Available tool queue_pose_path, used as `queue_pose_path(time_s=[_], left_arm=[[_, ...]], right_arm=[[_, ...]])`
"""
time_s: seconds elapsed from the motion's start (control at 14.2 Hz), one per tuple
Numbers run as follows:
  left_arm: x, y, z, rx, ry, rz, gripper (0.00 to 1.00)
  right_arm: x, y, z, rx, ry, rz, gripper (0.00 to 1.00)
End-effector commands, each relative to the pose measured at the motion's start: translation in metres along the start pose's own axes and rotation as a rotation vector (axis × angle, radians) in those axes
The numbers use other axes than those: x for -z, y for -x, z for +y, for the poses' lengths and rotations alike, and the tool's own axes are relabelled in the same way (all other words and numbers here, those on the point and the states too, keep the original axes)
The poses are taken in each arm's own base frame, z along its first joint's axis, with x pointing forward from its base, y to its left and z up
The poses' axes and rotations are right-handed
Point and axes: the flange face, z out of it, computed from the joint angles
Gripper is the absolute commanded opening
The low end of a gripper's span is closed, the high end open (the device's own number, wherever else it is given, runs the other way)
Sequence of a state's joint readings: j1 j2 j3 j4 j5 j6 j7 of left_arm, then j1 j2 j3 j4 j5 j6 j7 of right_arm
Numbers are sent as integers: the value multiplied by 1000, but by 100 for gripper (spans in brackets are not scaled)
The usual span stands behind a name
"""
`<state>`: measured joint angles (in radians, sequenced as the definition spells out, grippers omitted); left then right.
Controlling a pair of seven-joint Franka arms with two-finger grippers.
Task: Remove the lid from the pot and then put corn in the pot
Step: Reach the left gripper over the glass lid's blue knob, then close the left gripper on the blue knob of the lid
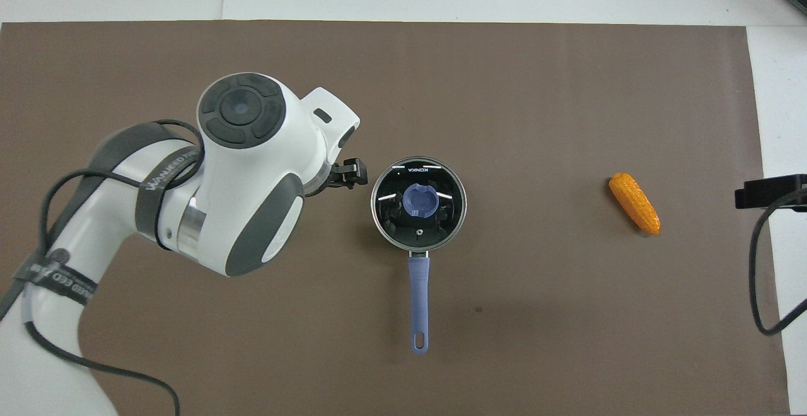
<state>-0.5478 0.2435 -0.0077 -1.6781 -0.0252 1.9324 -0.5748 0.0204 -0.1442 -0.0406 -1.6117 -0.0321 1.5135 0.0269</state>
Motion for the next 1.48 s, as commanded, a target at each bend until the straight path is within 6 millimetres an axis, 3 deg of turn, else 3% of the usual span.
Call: queue_pose_path(time_s=[0.0, 0.07, 0.21, 0.42, 0.63, 0.85, 1.41], left_arm=[[-24, -3, 31, 52, 4, 7, 100], [-31, -7, 37, 82, 1, -2, 100], [-28, -1, 75, 97, 25, -10, 100], [-27, -15, 94, 142, 24, -15, 100], [-46, 1, 137, 183, 11, -11, 100], [-56, 0, 140, 197, -3, -14, 100], [-49, 17, 128, 95, -36, -11, 100]], right_arm=[[-1, 0, 2, 17, -4, -3, 100], [-1, 0, 2, 17, -3, -3, 100], [0, 0, 2, 15, -4, -2, 100], [0, 0, 2, 16, -3, -2, 100], [0, 0, 2, 17, -4, 0, 100], [0, 0, 2, 17, -4, -2, 100], [0, 0, 2, 17, -4, -2, 100]])
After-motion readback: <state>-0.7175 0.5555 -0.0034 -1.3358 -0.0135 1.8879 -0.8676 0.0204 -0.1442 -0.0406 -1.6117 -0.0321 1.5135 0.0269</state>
